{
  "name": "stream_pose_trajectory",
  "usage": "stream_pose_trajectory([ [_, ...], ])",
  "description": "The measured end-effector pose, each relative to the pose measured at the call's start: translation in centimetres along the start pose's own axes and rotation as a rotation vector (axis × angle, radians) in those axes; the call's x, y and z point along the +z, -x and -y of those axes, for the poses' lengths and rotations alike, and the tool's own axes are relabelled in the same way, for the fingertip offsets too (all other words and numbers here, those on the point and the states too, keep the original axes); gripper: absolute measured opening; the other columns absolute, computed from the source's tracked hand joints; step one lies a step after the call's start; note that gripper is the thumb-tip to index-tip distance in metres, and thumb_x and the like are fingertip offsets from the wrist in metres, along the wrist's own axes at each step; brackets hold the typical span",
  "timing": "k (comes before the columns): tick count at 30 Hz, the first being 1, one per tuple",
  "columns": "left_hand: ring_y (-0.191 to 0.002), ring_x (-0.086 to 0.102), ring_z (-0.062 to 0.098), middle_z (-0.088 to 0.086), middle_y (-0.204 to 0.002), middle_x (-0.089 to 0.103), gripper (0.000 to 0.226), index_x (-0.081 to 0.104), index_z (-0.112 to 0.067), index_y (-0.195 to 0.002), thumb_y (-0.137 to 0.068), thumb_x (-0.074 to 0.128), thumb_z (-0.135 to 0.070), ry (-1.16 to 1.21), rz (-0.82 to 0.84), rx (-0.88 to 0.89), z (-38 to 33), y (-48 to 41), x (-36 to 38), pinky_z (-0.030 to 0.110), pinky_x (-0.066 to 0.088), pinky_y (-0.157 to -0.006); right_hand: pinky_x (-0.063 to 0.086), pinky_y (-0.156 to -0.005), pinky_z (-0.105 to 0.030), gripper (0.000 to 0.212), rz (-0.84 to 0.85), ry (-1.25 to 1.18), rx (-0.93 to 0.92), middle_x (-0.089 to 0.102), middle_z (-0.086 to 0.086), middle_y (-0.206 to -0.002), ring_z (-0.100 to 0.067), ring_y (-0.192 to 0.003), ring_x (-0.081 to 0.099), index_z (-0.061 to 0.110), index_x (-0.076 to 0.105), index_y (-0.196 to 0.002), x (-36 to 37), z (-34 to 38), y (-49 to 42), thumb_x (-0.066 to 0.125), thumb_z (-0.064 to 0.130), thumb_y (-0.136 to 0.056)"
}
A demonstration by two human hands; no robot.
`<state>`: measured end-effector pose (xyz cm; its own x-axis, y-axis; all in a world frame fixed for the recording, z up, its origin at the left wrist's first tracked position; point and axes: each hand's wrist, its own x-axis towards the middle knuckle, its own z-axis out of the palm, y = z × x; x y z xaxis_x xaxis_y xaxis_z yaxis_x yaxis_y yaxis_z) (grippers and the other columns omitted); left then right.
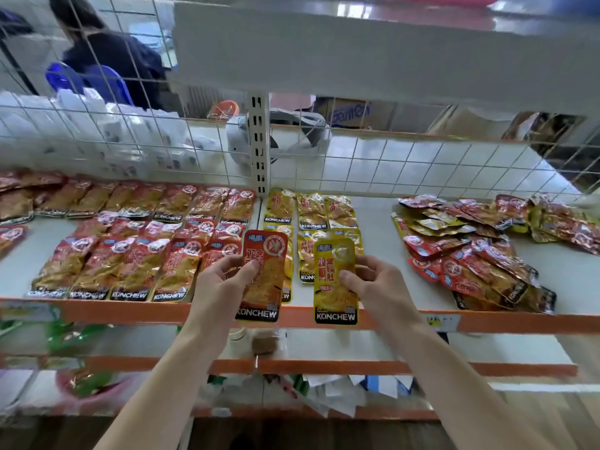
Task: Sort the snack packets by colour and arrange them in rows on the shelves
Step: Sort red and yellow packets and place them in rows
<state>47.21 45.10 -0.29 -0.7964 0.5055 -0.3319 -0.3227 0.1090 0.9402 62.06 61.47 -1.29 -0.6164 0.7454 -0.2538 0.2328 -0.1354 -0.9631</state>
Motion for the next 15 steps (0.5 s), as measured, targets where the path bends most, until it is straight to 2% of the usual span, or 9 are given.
stream_pose_trajectory([
  [4,-0.074,0.075,0.028,0.005,-0.08,0.077,0.006,0.071,-0.016,-0.097,-0.093,0.068,-0.019,-0.011,0.018,0.003,-0.3,-1.9,-0.6,0.056,0.059,-0.079,0.055,-0.066,-0.019,0.018,-0.038,0.057,-0.014,0.077,0.001,-0.09,-0.01,-0.082,0.073,0.02,0.067,-0.104,1.1,-0.4,-2.0,0.068,0.007,-0.091],
  [8,-0.083,0.075,0.03,0.006,-0.086,0.077,0.005,0.071,-0.018,-0.096,-0.092,0.07,-0.02,-0.03,0.046,-0.012,-0.1,-3.1,-1.2,0.057,0.057,-0.087,0.056,-0.068,-0.021,0.019,-0.075,0.136,-0.013,0.076,-0.003,-0.092,-0.013,-0.083,0.073,0.014,0.068,-0.107,2.0,-1.2,-3.6,0.07,0.007,-0.09],
  [11,-0.091,0.073,0.033,0.007,-0.09,0.077,0.007,0.072,-0.019,-0.097,-0.091,0.071,-0.021,-0.044,0.058,-0.015,-0.3,-4.1,-1.4,0.059,0.054,-0.092,0.06,-0.077,-0.032,0.019,-0.096,0.226,-0.013,0.075,-0.005,-0.091,-0.017,-0.086,0.072,0.012,0.069,-0.106,2.6,-1.8,-4.6,0.073,0.009,-0.088],
  [13,-0.087,0.074,0.032,0.008,-0.087,0.077,0.006,0.072,-0.016,-0.096,-0.091,0.07,-0.018,-0.036,0.073,-0.02,-0.5,-4.5,-1.4,0.058,0.055,-0.09,0.059,-0.084,-0.039,0.014,-0.104,0.286,-0.022,0.075,-0.003,-0.09,-0.019,-0.087,0.072,0.018,0.07,-0.099,2.9,-2.0,-5.0,0.074,0.012,-0.087],
  [15,-0.082,0.075,0.03,0.008,-0.085,0.077,0.008,0.071,-0.013,-0.098,-0.092,0.069,-0.017,-0.037,0.086,-0.025,-0.5,-4.8,-1.6,0.056,0.057,-0.086,0.059,-0.085,-0.04,0.016,-0.113,0.334,-0.028,0.074,0.0,-0.088,-0.016,-0.086,0.071,0.017,0.07,-0.102,3.1,-2.0,-5.4,0.075,0.014,-0.086],
])
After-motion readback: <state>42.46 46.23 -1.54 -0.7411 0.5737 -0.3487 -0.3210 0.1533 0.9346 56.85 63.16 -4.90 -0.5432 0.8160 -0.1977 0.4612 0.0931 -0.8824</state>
